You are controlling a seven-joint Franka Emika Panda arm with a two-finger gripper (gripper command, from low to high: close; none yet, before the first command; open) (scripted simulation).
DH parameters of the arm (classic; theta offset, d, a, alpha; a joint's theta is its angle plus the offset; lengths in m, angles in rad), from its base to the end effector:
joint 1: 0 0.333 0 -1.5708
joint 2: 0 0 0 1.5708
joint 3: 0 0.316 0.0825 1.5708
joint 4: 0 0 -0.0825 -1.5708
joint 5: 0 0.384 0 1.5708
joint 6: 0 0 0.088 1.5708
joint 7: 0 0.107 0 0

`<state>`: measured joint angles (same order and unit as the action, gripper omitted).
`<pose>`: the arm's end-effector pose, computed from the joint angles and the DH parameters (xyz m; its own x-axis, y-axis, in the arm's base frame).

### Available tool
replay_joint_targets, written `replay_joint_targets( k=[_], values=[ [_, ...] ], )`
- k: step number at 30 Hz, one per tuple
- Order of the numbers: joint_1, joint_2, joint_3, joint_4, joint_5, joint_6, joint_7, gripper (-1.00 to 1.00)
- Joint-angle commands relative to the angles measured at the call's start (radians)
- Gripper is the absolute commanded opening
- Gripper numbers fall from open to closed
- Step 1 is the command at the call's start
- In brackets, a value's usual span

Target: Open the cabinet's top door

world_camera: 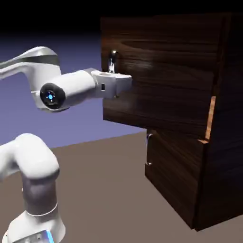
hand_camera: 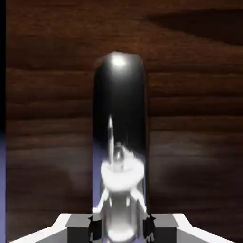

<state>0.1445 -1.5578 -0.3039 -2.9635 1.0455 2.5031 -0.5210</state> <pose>0.1961 -0.0557 0.5766 0.4614 -0.5330 0.7093 0.4625 -0.5377 -0.7049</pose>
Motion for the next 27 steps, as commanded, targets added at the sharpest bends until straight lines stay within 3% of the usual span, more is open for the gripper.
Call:
replay_joint_targets(
  k=[1, 12, 27],
  values=[
    [-0.015, -0.009, -0.033, 0.005, -0.028, -0.043, 0.005, -1.0],
    [-0.042, 0.008, -0.428, 0.185, -0.347, -0.517, 0.007, -1.0],
    [0.339, 0.107, -0.78, 0.713, -0.584, -1.089, 0.03, -1.0]
  ],
)
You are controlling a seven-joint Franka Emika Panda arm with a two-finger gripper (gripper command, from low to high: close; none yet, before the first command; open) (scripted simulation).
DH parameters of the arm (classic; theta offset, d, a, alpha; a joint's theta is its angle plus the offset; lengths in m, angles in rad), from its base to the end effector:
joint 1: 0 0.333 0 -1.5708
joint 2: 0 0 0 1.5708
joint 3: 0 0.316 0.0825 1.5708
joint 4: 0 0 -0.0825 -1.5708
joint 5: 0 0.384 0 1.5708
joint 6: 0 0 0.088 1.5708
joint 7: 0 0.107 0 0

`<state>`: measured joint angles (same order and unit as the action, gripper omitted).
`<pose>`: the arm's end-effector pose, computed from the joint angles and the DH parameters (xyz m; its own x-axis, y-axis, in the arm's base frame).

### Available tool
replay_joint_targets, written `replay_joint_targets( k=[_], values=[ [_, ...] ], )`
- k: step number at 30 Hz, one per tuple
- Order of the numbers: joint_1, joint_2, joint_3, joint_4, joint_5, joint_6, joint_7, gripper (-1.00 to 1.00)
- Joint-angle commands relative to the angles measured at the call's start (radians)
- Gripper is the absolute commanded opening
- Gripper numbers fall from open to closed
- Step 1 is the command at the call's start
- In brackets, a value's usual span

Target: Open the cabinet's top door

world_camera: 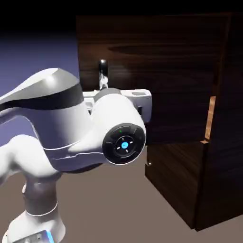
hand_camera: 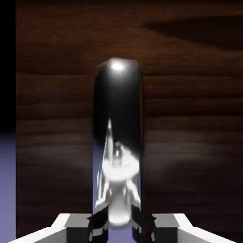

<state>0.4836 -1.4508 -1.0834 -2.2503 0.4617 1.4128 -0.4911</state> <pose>0.1767 -0.2985 0.5765 0.6990 -0.1068 0.7071 0.6991 -0.1065 -0.7071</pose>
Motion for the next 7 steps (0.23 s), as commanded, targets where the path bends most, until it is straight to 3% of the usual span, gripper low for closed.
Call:
replay_joint_targets(
  k=[1, 5, 6, 7],
  values=[
    [0.03, 0.003, -0.013, 0.036, -0.008, -0.03, 0.004, -1.0],
    [0.127, 0.009, -0.051, 0.154, -0.026, -0.129, 0.021, -1.0],
    [0.127, 0.009, -0.051, 0.154, -0.026, -0.129, 0.021, 1.0],
    [0.127, 0.009, -0.051, 0.154, -0.026, -0.129, 0.021, 1.0]
  ],
)
